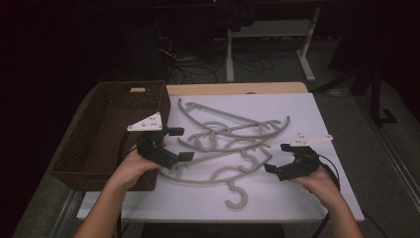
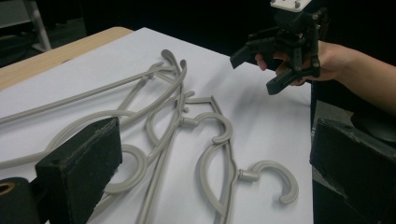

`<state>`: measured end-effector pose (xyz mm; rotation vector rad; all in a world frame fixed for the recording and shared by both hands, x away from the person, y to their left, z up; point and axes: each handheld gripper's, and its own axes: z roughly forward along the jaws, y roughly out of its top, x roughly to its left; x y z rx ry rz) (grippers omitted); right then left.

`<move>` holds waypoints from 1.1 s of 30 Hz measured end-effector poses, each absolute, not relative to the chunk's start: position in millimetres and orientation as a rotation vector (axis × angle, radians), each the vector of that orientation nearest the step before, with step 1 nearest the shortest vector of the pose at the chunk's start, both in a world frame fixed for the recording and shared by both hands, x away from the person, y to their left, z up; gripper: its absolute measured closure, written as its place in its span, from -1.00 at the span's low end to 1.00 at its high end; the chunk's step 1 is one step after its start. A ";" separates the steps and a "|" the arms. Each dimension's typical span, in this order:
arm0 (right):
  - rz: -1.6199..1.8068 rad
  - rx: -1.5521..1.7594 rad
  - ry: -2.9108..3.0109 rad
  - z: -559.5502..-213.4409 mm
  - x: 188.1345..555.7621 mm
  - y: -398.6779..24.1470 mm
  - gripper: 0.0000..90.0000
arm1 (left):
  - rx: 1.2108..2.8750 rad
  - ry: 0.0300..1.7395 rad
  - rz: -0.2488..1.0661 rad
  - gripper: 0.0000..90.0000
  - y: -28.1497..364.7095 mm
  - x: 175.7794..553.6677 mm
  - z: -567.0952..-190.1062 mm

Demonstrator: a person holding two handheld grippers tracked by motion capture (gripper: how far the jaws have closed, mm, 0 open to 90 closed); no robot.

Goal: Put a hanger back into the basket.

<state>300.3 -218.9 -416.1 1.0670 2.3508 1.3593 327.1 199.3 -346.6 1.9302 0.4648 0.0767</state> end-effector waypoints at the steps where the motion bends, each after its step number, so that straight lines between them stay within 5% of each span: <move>1: 1.355 1.068 2.352 -416.7 300.1 -219.0 -1.00 | 1.936 0.464 0.075 -0.95 196.8 328.1 -348.0; 9: 1.336 1.076 2.354 -426.9 294.4 -216.2 -1.00 | 1.963 0.470 0.071 -0.95 178.2 331.8 -355.4; 20: 1.298 1.035 2.386 -431.1 294.4 -206.8 -1.00 | 2.002 0.546 0.109 -0.66 154.3 344.2 -378.0; 33: 1.324 1.040 2.382 -431.2 293.1 -205.8 -1.00 | 2.073 0.746 0.234 0.70 139.1 385.0 -411.4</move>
